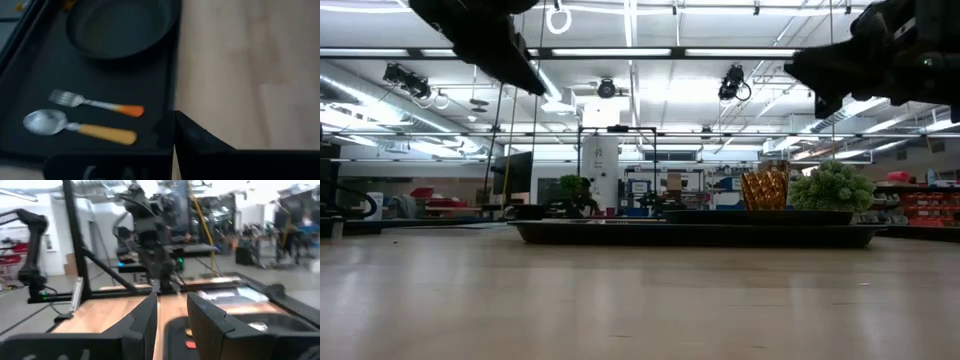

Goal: Pick and place plate/cup/fork/spoon on tray
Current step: Return to Home Position

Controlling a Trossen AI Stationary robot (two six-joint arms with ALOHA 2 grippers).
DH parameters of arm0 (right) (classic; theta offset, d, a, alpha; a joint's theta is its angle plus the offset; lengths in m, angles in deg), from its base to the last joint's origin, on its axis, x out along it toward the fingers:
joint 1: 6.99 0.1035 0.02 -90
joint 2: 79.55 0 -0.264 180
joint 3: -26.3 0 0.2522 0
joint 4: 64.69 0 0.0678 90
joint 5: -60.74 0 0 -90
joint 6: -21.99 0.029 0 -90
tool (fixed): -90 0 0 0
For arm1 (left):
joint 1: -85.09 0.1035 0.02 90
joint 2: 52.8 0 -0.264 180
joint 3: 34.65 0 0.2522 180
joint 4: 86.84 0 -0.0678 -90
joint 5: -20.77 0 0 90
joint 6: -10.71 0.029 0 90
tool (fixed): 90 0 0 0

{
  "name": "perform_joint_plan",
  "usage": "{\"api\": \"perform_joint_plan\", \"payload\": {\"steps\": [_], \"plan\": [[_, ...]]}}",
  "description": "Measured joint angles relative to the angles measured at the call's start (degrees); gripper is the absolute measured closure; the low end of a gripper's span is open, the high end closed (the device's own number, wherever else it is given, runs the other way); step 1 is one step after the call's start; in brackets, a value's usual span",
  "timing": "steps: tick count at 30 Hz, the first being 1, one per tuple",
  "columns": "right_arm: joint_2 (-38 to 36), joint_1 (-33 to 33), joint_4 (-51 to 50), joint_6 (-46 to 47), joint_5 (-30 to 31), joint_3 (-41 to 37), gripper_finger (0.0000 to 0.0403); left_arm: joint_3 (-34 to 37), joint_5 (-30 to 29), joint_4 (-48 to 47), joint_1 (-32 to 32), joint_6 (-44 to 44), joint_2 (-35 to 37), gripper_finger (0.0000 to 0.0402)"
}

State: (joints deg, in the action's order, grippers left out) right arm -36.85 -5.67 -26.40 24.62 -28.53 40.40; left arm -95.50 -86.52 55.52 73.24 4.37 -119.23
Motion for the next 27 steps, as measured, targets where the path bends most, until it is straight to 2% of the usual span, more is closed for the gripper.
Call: {"api": "perform_joint_plan", "payload": {"steps": [4, 8, 11, 16, 27], "plan": [[-1.0, -2.1, -4.6, 4.3, 1.5, 0.0, 0.0289, 7.1, 4.7, 8.0, 0.0, -1.1, 7.7, 0.0394], [-2.2, -3.4, -11.4, 10.9, -0.8, 0.0, 0.0289, 13.2, 8.9, 13.5, -0.3, -3.6, 15.4, 0.0394], [-3.9, -3.7, -14.4, 15.4, -0.9, 0.0, 0.0289, 16.7, 10.4, 14.7, -0.5, -5.2, 21.1, 0.0394], [-7.7, -3.7, -15.0, 17.9, -1.1, 0.0, 0.0289, 22.7, 14.5, 17.6, -0.6, -7.3, 31.0, 0.0394], [-10.5, -3.7, -14.8, 18.5, 11.1, 0.0, 0.0325, 36.1, 22.1, 27.4, -0.6, -13.4, 48.8, 0.0394]]}}
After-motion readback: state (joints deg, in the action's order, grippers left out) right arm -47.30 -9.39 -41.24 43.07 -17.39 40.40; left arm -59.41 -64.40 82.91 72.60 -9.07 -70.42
